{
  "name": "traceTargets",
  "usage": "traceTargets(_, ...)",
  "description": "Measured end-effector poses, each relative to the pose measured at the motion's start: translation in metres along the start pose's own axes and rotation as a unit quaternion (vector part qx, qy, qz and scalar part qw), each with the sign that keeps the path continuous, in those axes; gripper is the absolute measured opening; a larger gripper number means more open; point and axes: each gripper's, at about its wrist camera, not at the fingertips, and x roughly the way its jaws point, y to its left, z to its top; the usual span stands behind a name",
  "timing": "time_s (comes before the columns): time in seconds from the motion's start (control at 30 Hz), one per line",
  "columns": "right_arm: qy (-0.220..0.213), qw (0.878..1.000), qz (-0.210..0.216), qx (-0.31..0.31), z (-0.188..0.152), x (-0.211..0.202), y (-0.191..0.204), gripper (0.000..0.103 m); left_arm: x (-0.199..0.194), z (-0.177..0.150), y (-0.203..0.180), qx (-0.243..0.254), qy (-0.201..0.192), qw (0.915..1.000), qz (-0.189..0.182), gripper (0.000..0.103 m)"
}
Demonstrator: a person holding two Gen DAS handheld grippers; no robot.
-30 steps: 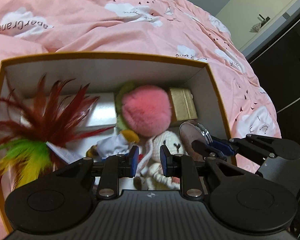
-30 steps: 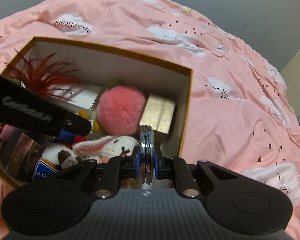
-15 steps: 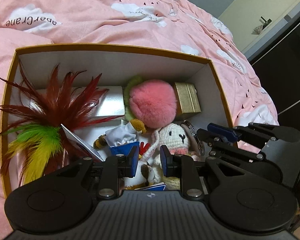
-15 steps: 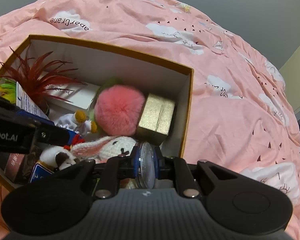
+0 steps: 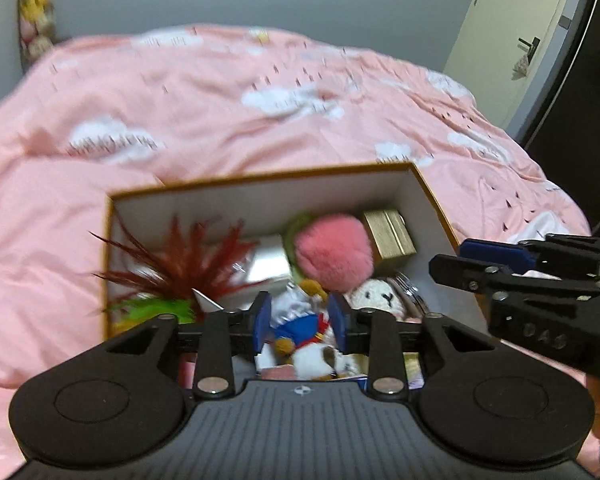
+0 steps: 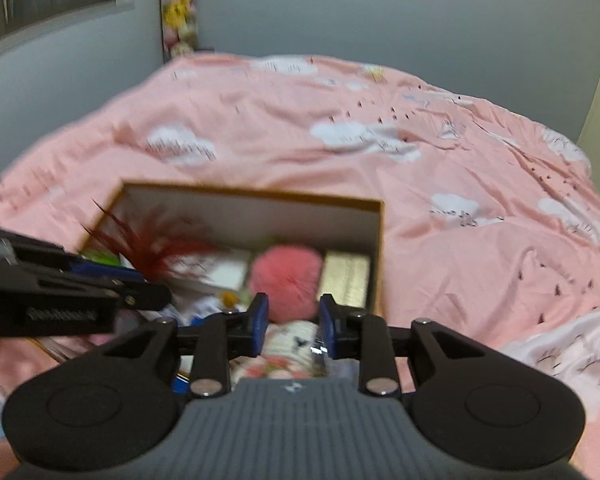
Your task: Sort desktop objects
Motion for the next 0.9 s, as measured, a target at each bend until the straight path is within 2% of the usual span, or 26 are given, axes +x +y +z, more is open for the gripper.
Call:
traceTargets(0.03,-0.01,1.0,0.005,0.006,-0.001,-0.004,0.0,0.035,-0.006,-0.002,-0.002,0.004,-0.01,0.9999,0.011,0.053)
traceTargets(0.07,-0.019,1.0,0.01,0.013,-0.003,-0.008,0.001,0.037,-0.011,-0.004,-0.001,0.005,-0.018,0.9996,0.019,0.06)
traceTargets(0.2,-0.032,0.998,0.032,0.035,-0.013,-0.018,0.005,0.044,-0.025,-0.014,-0.001,0.006,-0.037,0.9981,0.049,0.071)
traceTargets(0.3,-0.035,0.998,0.036,0.03,-0.023,-0.02,0.01,0.049,-0.032,-0.025,0.001,-0.003,-0.051,0.9959,0.074,0.087)
traceTargets(0.37,-0.038,0.999,0.03,0.024,-0.029,-0.021,0.014,0.051,-0.034,-0.033,0.0,-0.01,-0.056,0.9927,0.106,0.088)
traceTargets(0.43,-0.036,0.999,0.025,0.019,-0.035,-0.019,0.017,0.053,-0.032,-0.04,0.001,-0.013,-0.053,0.9914,0.119,0.088)
traceTargets(0.6,-0.019,1.0,0.015,0.017,-0.048,-0.01,0.02,0.056,-0.022,-0.053,0.006,-0.032,-0.021,0.9922,0.118,0.088)
traceTargets(0.9,-0.004,1.0,0.007,0.008,-0.066,-0.001,0.026,0.058,-0.011,-0.067,-0.001,-0.025,-0.004,0.9914,0.128,0.088)
